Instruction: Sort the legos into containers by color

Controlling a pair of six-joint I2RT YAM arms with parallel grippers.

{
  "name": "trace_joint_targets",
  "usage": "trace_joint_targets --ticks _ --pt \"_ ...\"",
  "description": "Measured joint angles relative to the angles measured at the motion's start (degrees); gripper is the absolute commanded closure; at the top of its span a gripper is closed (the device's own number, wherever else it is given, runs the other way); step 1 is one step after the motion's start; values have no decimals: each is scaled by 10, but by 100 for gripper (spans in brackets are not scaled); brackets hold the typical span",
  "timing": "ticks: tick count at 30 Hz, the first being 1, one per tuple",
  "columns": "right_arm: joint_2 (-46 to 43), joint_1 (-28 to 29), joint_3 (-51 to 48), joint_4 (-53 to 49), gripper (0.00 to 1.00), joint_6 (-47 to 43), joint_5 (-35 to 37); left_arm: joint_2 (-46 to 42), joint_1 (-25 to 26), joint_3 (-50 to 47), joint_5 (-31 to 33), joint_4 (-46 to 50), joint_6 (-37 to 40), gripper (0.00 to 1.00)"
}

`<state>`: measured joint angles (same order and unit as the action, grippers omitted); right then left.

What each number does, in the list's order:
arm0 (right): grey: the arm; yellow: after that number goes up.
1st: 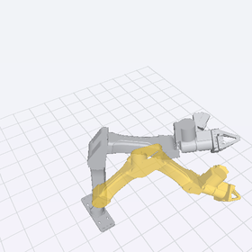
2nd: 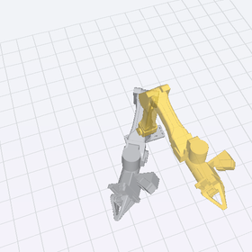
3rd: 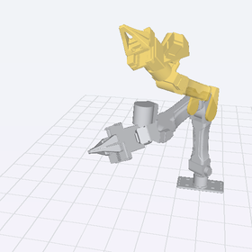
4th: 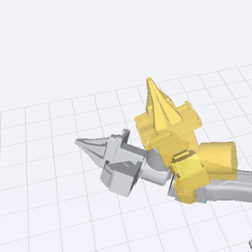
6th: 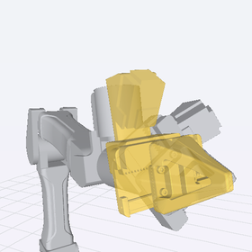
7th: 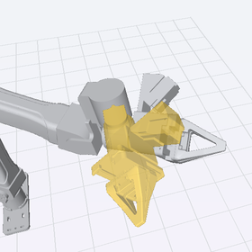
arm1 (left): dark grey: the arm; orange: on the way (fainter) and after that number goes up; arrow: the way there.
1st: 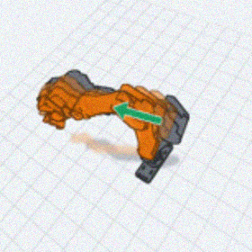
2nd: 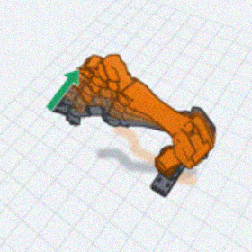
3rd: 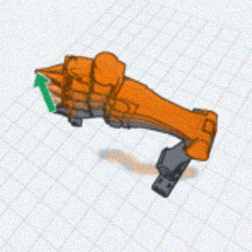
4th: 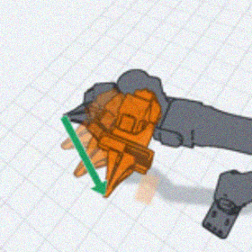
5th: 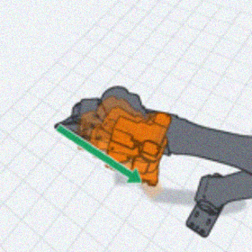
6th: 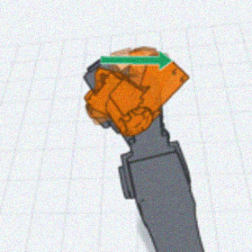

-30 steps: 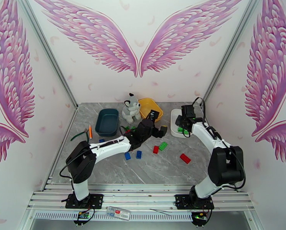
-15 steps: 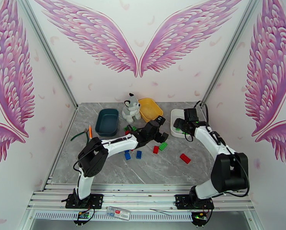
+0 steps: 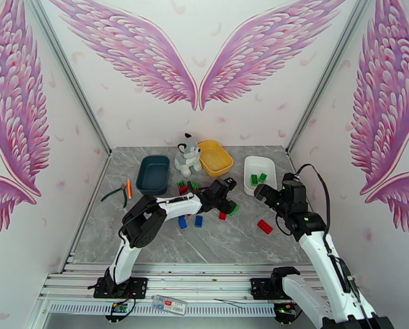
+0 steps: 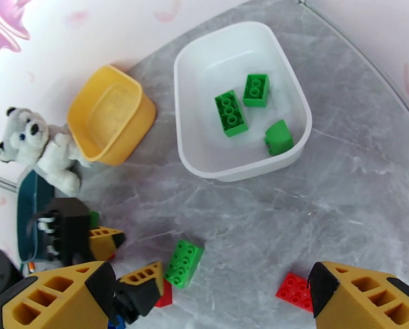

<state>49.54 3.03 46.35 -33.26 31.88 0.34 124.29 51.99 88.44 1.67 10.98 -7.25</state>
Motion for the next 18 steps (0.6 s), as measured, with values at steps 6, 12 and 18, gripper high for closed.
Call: trace_joint_targets --ticks 6,12,18 --pt "45 0 -10 22 15 -8 -49 37 25 64 31 44 9 22" --pt "56 0 -41 29 18 -13 -68 70 43 120 52 81 16 28" --pt "-18 0 -52 30 19 -13 -31 97 46 148 63 106 23 34"
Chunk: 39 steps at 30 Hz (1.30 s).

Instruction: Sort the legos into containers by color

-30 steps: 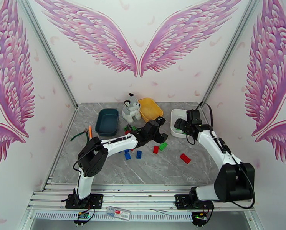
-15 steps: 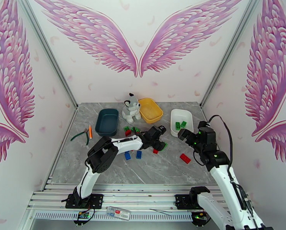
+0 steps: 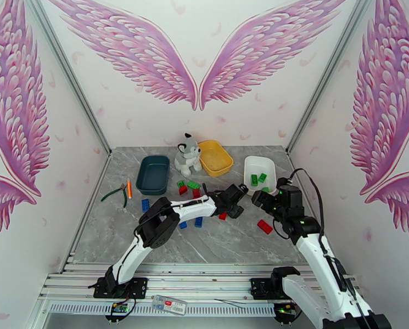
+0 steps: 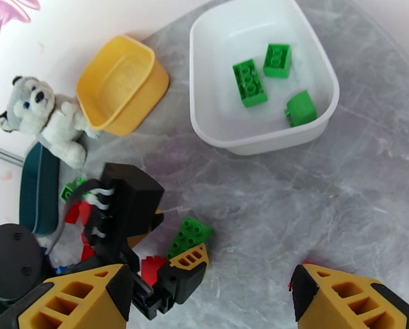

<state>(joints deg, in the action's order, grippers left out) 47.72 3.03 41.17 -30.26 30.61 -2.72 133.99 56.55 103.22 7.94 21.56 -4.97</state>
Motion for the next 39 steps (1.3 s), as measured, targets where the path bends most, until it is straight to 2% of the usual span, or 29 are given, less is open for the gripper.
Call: trace_joint_targets --ticks 9,17,23,26,31,39 --pt "-23 0 -5 -2 19 0 38 32 9 41 26 25 6 45" --pt "-23 0 -7 -2 21 0 53 39 12 46 36 21 4 71" --pt "-23 0 -8 -2 20 0 60 38 9 41 21 7 -6 76" --pt "-23 0 -10 -2 20 1 63 29 3 22 -2 -12 -20 77" --pt "-23 0 -11 -2 20 1 69 -3 -26 -22 -78 -57 -63 77" --pt "-25 0 -11 -3 20 1 71 -31 -102 -36 -219 -194 -186 76"
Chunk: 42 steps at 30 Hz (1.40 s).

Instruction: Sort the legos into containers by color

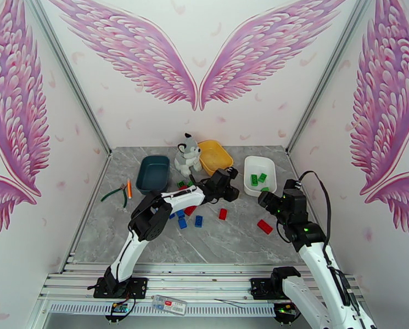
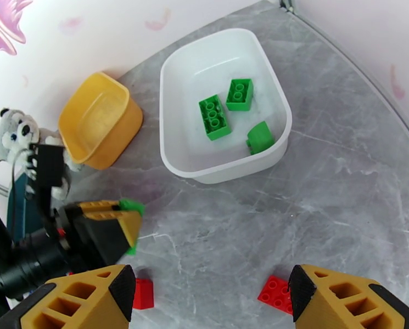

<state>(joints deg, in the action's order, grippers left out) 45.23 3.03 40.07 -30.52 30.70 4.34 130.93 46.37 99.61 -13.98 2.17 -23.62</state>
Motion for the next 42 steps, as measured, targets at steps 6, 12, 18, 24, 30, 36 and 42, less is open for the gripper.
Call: trace_joint_targets --ticks 6,12,18,24,30,36,42 --pt "-10 0 0 0 21 0 0 27 -27 85 -54 -68 -97 74" --pt "-19 0 0 -2 20 0 0 117 -29 239 -83 -132 -185 69" --pt "-25 0 0 -2 21 0 0 229 -28 377 -95 -140 -246 58" --pt "-25 0 0 -2 21 0 0 268 -25 415 -99 -118 -257 41" --pt "-25 0 0 -2 20 0 0 268 -19 425 -110 -118 -257 30" --pt "-25 0 0 -1 16 0 -1 216 -17 310 -101 -148 -241 26" --pt "-31 0 -7 4 14 -3 -18 44 -15 30 -28 -184 -174 24"
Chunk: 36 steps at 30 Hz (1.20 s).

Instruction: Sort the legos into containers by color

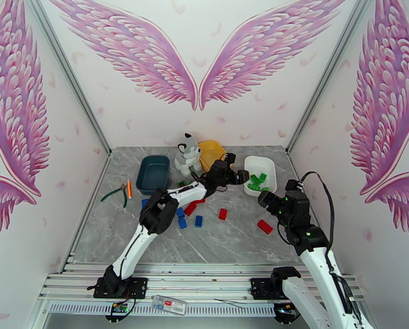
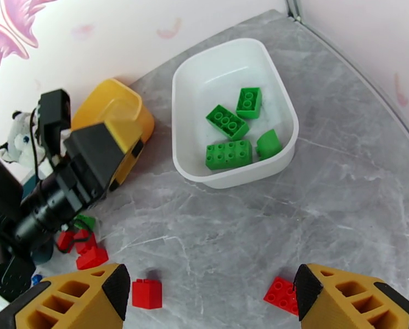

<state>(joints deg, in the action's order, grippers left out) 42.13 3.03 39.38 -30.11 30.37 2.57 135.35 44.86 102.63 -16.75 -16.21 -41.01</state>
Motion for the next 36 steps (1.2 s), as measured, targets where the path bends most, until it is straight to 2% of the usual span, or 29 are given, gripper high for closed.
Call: trace_joint_targets --ticks 8,14,19,23,25,28,31,36 --pt "0 5 -22 35 14 -6 -56 -277 12 -286 149 -59 97 18" --pt "55 69 -14 58 15 -16 -66 -412 13 -472 263 -77 138 10" --pt "180 171 53 63 17 -37 -61 -505 2 -622 341 -60 141 2" --pt "308 251 151 62 18 -62 -56 -581 -10 -707 374 -52 129 1" --pt "385 282 222 59 22 -80 -56 -616 -18 -745 383 -52 118 1" --pt "500 308 330 58 26 -113 -61 -654 -29 -791 389 -51 102 1" --pt "599 314 417 58 26 -157 -64 -681 -37 -821 389 -50 90 1" --pt "720 320 522 32 28 -231 -44 -719 -44 -862 389 -52 74 1"
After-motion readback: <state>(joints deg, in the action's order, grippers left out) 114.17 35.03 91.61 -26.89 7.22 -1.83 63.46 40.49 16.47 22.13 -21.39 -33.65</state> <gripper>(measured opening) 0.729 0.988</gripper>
